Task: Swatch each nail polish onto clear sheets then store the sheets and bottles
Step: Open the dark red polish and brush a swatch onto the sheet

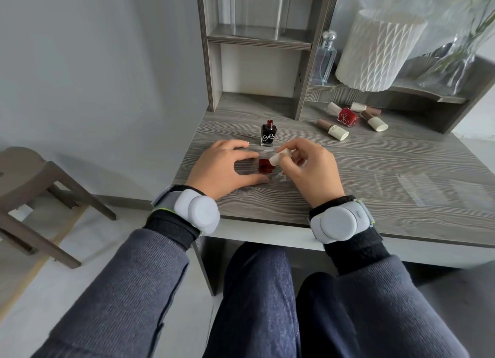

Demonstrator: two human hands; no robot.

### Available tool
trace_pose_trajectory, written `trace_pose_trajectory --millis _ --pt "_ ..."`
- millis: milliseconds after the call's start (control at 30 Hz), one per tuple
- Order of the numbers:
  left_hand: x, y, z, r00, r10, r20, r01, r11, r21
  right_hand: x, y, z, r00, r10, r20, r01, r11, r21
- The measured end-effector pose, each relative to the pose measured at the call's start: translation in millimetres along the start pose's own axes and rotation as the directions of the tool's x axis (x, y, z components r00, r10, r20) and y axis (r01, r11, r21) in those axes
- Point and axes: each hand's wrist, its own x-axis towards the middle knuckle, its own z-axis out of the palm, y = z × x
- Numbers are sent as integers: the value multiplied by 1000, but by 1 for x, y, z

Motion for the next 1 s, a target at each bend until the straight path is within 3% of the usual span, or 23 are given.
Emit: trace_pose_trajectory --millis 333,600,1000 --pt "0 -3 3 1000 -4 -14 4 1000 -16 0 4 -2 998 43 -43 -46 997 -56" --pt "0 -2 1 1000 -7 0 7 1000 -12 0 2 -8 982 94 -164 -73 989 127" --pt "0 -1 0 1000 -8 13 8 1000 -4 -2 11 -24 1000 -2 -28 7 987 161"
